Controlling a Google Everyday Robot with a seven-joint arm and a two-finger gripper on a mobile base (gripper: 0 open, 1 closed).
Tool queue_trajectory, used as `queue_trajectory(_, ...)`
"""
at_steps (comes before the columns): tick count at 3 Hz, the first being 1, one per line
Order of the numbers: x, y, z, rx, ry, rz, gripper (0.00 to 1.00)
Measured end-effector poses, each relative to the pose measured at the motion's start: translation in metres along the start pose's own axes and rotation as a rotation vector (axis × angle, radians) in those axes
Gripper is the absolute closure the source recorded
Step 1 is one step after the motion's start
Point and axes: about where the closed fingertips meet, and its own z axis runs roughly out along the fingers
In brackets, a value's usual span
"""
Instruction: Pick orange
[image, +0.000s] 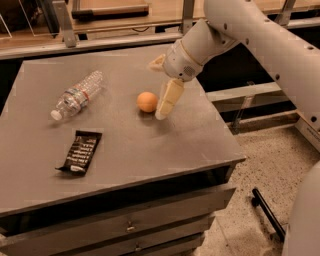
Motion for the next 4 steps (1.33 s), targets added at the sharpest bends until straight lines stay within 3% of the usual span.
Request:
queue_trajectory(1, 0.0, 0.003, 0.014, -0.026, -0.003, 0.001, 0.04)
queue_trajectory(4, -0.005, 0.009, 0.033, -0.085, 0.006, -0.019, 0.74)
